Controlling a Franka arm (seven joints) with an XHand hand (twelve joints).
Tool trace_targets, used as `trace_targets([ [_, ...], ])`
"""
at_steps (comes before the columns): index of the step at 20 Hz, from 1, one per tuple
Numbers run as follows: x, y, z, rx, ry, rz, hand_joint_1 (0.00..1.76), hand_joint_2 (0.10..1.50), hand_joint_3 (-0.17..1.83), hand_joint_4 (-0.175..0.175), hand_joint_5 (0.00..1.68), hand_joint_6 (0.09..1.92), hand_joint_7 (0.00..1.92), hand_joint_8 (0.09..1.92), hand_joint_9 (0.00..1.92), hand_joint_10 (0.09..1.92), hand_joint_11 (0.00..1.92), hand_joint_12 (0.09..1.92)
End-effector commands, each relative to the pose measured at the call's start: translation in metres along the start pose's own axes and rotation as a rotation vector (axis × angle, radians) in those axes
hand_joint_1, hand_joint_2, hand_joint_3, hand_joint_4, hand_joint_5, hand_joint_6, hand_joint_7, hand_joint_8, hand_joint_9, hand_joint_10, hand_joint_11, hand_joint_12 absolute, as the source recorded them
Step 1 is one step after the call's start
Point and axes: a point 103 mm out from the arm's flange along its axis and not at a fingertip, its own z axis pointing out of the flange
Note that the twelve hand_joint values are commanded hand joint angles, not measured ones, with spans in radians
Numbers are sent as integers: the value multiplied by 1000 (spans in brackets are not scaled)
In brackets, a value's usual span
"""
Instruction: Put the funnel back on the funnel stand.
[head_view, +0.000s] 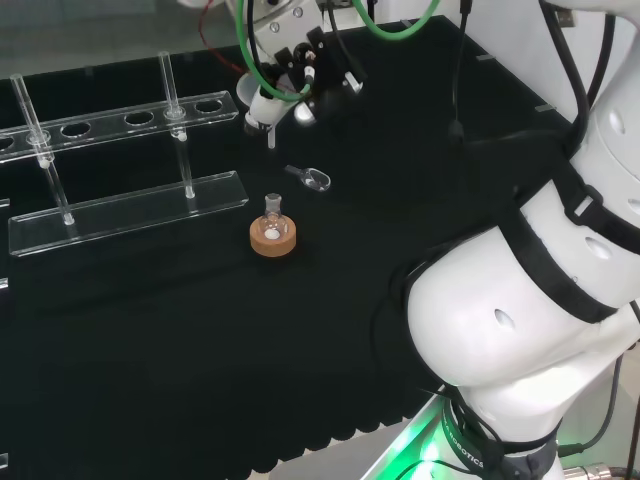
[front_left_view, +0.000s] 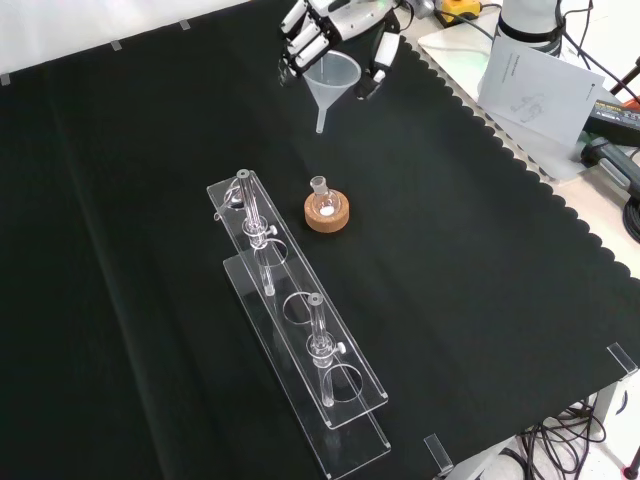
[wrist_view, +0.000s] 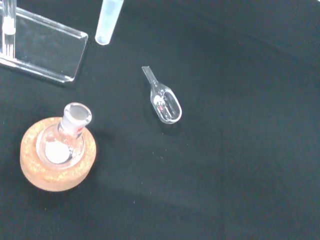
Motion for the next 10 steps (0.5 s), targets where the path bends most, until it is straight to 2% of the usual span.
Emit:
trace_targets([
  [1,-6,4,-17,-9,15,8,629,900,406,-52,497,87,527,700,1068,531,587,1270],
  [6,-8,14,-31,-25,54,12,626,899,406,-52,500,87,529,700,1066,531,588,1271],
  [10,-6,28,-46,-40,85,-17,624,895,405,-52,504,87,531,701,1062,530,590,1272],
])
